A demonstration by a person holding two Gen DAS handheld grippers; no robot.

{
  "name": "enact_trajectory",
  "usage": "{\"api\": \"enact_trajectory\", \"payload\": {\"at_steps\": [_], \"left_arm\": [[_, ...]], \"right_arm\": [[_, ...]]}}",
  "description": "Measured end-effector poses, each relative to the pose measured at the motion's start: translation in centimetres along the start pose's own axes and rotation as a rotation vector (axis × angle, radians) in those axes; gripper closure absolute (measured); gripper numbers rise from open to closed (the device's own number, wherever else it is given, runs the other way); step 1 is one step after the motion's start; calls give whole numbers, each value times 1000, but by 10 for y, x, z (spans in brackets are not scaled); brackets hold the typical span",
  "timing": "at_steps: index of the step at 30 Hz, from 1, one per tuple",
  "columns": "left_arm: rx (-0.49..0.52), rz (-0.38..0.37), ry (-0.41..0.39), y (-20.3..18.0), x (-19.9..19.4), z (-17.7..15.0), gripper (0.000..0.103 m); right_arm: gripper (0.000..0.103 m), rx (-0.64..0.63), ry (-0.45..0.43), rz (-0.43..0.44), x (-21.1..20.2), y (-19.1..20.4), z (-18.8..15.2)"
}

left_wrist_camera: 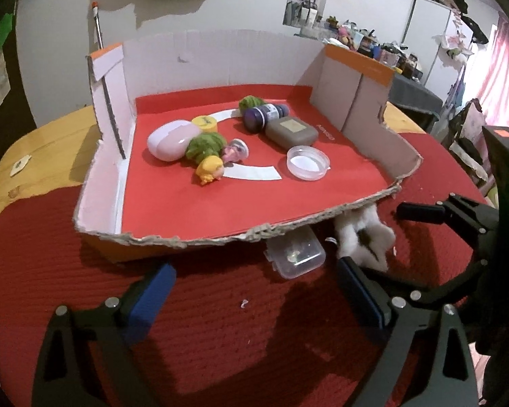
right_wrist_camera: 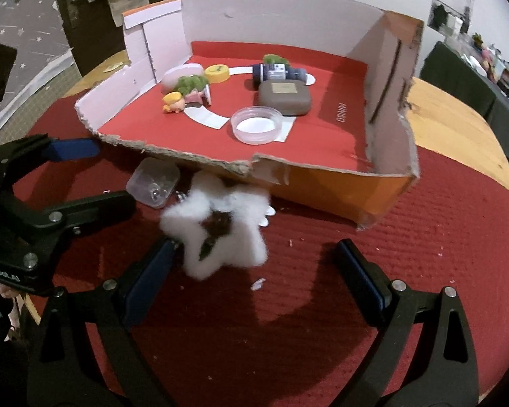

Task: Organize objects
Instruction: 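Grasp the small clear box with the left gripper while the right gripper holds the star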

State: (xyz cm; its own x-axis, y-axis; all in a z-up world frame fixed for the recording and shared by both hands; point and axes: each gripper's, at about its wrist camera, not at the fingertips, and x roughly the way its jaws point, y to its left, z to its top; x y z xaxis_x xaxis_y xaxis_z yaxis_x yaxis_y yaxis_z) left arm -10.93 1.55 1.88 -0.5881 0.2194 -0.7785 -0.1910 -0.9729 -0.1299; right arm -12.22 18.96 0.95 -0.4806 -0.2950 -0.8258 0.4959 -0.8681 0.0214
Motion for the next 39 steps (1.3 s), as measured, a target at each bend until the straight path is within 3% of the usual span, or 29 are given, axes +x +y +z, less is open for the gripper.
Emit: {"api": "enact_trajectory", "payload": {"at_steps": [9, 18, 21, 22, 25, 27, 29, 31, 39], "left_arm": [[-49, -21, 25, 1, 11, 2, 7], [-30, 47, 12, -9, 18, 0, 9], [-27, 90, 14, -10, 19, 1, 17], [-26, 100, 14, -11, 19, 0, 20], [-41, 107, 5, -11, 16, -1, 29], [-37, 113, -1, -14, 15, -3, 38], [-29, 106, -4, -16, 13, -4, 54], [-27, 93, -2, -17, 12, -4, 60], [-57, 58, 6, -9, 1, -10, 60]], "right_arm": [[6, 31, -1, -52, 1, -14, -2], [6, -7, -32, 11, -2, -11, -3], [11, -50, -39, -1, 3, -1, 0], [23, -57, -45, -1, 3, 2, 1], [40, -80, -54, 18, 0, 9, 2], [42, -80, -52, 21, -1, 11, 1], [44, -64, -53, 34, -3, 9, 0], [45, -58, -52, 39, -5, 10, -1], [46, -41, -57, 82, -15, 20, -4]]}}
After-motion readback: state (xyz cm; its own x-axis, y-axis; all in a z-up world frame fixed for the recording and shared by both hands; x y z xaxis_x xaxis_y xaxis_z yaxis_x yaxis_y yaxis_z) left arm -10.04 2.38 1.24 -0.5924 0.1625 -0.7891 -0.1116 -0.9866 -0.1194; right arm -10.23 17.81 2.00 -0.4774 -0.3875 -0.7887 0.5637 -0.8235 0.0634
